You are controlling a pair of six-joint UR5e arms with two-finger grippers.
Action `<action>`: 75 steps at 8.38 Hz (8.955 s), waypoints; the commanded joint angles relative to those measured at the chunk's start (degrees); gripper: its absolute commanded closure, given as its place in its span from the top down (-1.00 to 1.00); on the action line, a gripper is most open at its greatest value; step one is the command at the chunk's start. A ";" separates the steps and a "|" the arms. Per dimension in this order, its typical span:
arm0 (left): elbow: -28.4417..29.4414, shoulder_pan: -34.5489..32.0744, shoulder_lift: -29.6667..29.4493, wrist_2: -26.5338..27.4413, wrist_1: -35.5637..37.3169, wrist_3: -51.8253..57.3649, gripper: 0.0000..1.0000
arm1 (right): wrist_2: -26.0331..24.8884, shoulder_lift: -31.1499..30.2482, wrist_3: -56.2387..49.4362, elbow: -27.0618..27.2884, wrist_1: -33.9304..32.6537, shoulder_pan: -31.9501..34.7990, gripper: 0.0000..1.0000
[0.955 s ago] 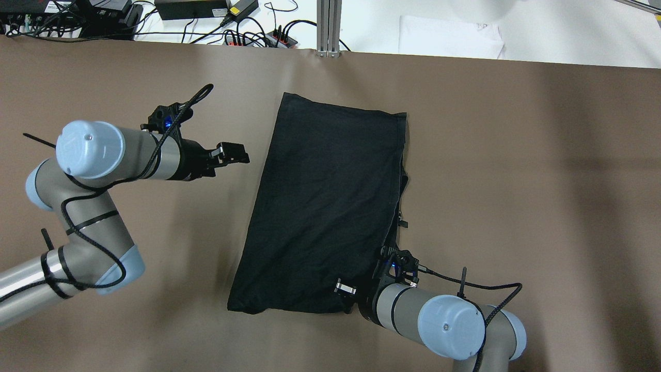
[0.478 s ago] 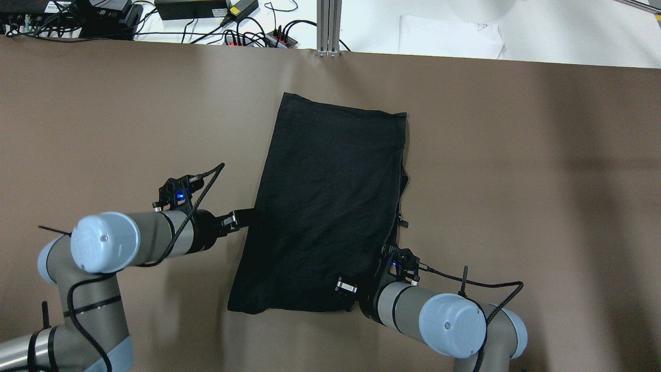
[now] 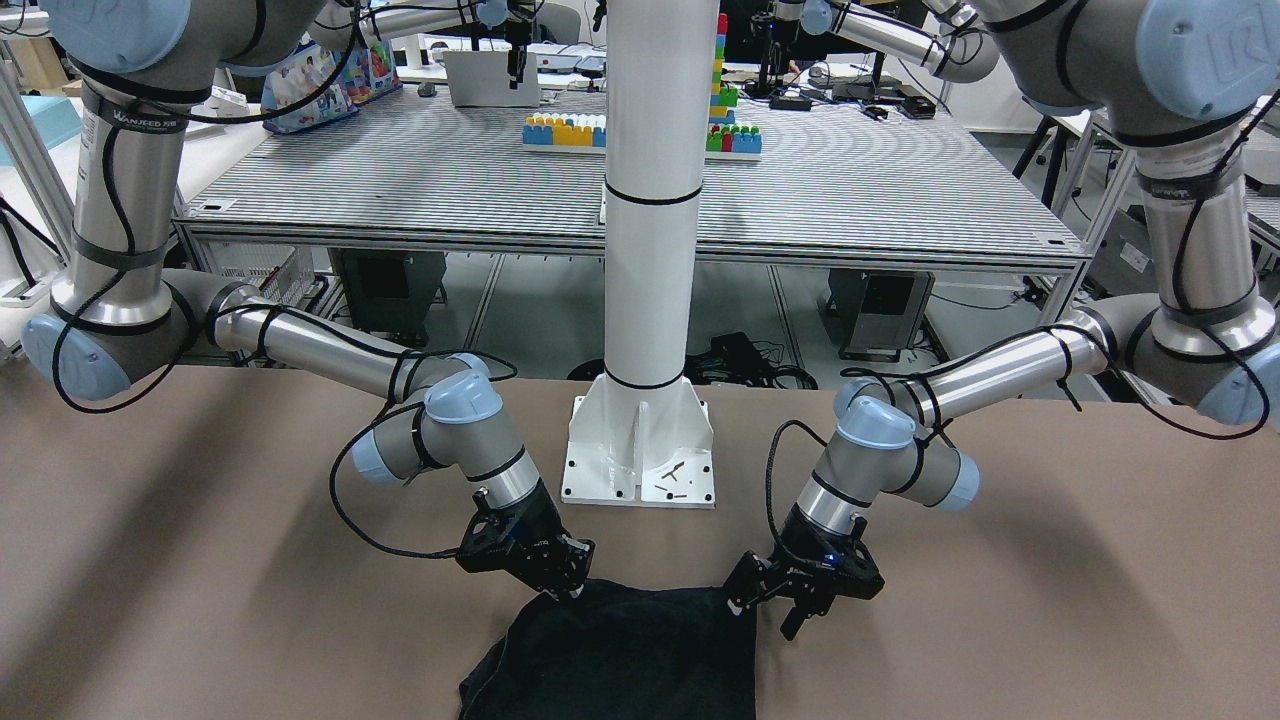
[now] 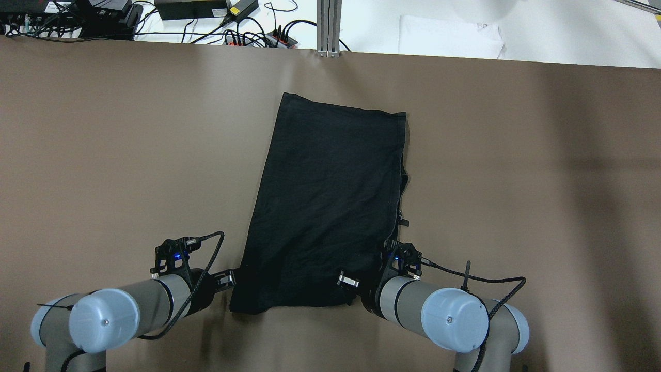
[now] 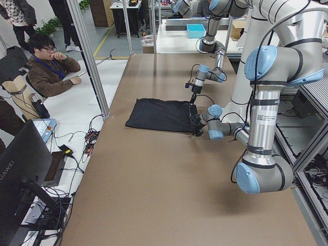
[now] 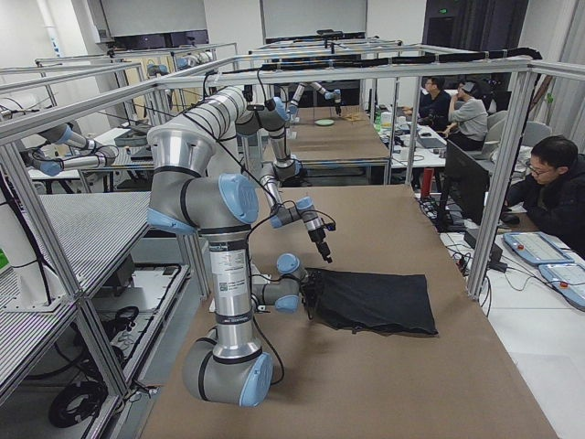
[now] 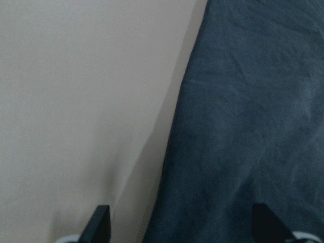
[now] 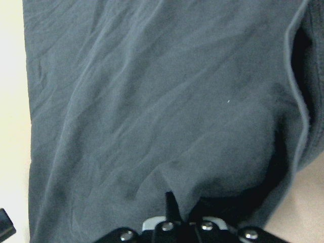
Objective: Fold clothes
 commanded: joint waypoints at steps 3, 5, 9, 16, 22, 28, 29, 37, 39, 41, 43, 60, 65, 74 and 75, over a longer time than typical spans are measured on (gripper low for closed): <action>0.06 4.93 -0.12 3.42 -0.06 -0.54 1.00 | -0.13 0.03 -0.01 0.05 0.00 0.77 -1.00; 0.93 4.93 -0.39 3.15 -0.06 -0.27 1.00 | -0.13 0.03 -0.01 0.05 -0.08 0.77 -1.00; 1.12 4.66 -1.44 3.15 -0.14 0.34 -0.16 | -0.13 -0.06 -0.09 0.05 0.00 0.77 -1.00; -2.55 4.05 -2.41 0.70 0.38 0.52 -1.00 | 3.18 -1.11 -0.36 1.79 -0.08 0.86 -1.00; -17.60 8.70 -2.15 2.61 11.72 0.43 -1.00 | 5.85 -13.33 5.61 17.35 -0.88 -5.64 -1.00; -15.59 2.14 -2.41 1.14 11.99 2.61 -1.00 | 9.01 -6.58 -1.66 14.99 -7.88 5.33 -1.00; -14.28 -1.37 -2.50 -1.65 11.99 3.06 -1.00 | 9.01 -4.04 -2.55 13.94 -10.17 7.08 -1.00; 10.40 -15.98 -22.52 -7.30 11.02 6.31 -1.00 | 8.75 8.28 -3.87 -5.12 -10.11 16.77 -1.00; 12.53 -18.70 -22.71 -10.37 11.02 7.64 -1.00 | 8.57 11.26 -3.79 -8.46 -10.02 16.77 -1.00; 14.56 -19.33 -22.80 -10.47 10.58 8.87 -1.00 | 8.48 12.50 -3.96 -10.85 -9.84 16.77 -1.00; 14.56 -19.16 -23.50 -10.38 10.58 8.61 -1.00 | 8.48 12.60 -3.79 -10.85 -9.84 17.47 -1.00; 17.72 -36.46 -21.93 -22.34 14.62 31.00 1.00 | 23.60 16.92 -39.30 -5.95 -43.64 32.74 0.89; 17.29 -46.38 -16.66 -21.99 20.67 42.06 1.00 | 22.46 1.45 -69.65 -2.58 -43.42 44.95 0.89; 17.11 -58.25 4.87 -0.92 21.13 75.87 1.00 | 1.72 -11.57 -88.29 -16.42 -28.98 54.44 0.89; 16.42 -58.88 5.06 0.59 20.95 80.02 1.00 | 2.06 -10.88 -93.90 -22.31 -21.78 57.87 0.89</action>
